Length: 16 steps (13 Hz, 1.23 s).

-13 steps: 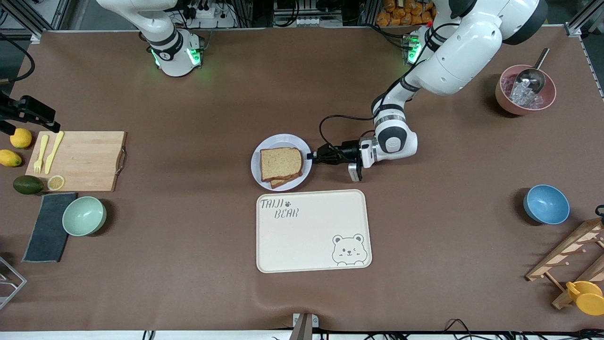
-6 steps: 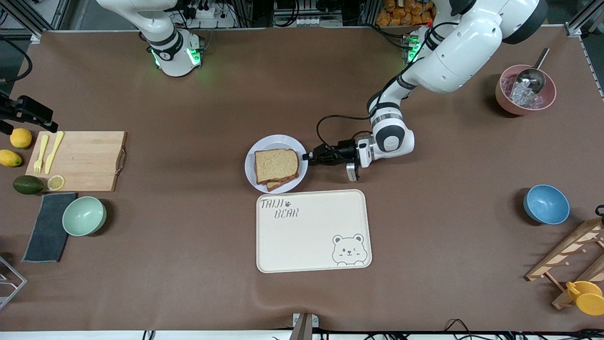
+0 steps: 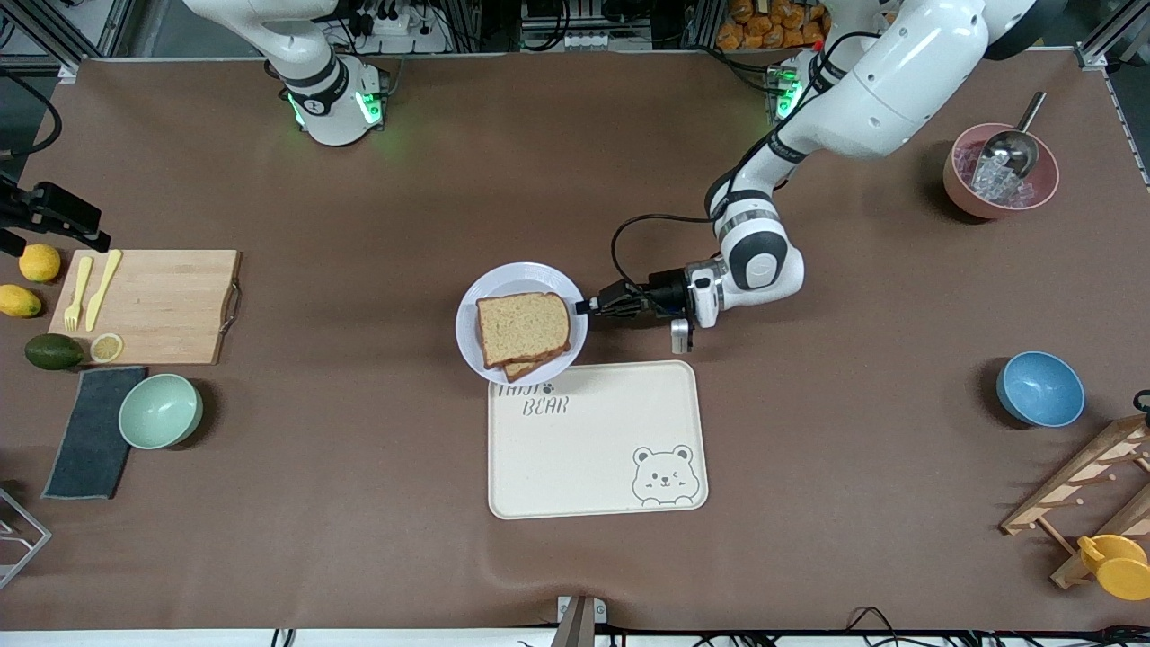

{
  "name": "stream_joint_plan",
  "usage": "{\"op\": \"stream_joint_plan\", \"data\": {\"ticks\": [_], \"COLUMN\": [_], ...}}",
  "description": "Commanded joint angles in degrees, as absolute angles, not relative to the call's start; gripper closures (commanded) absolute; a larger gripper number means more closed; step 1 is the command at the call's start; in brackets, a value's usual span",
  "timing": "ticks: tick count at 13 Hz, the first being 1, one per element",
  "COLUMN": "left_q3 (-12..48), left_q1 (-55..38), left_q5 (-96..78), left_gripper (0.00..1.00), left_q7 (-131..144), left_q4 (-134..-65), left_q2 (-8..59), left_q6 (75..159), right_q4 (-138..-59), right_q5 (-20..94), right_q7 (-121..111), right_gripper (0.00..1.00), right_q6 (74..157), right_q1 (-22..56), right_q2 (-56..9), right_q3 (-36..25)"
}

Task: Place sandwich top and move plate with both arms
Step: 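Slide the plate with the left gripper onto the white bear tray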

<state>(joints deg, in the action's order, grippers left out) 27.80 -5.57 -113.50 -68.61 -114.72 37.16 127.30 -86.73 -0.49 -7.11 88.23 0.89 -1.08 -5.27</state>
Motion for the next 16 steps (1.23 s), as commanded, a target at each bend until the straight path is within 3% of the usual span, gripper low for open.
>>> {"op": "stream_joint_plan", "data": {"ticks": [1,7,16], "left_q3": [28.7,27.8,25.1], "left_q1": [-2.5,2.6,9.0], "left_q5": [-113.0,-98.9,-84.2], "left_gripper": [1.00,1.00,1.00], "left_q7": [-65.6,-51.6,-49.4], "left_q4": [-116.0,-110.1,-101.7], "left_q2": [33.4,34.3,42.2], "left_q6": [127.1,127.0,123.3], "right_q4": [-85.7,-85.8,-86.2], "right_q5": [-1.7,-1.7,-1.5], "right_q7": [-6.2,-6.2,-6.1], "right_gripper": [0.00,0.00,0.00], "right_q6": [87.4,87.3,87.0], "right_q1": [1.1,1.1,1.1], "right_q2": [-1.3,-1.5,-1.6], "right_q3": [-5.3,-5.2,-5.2]}}
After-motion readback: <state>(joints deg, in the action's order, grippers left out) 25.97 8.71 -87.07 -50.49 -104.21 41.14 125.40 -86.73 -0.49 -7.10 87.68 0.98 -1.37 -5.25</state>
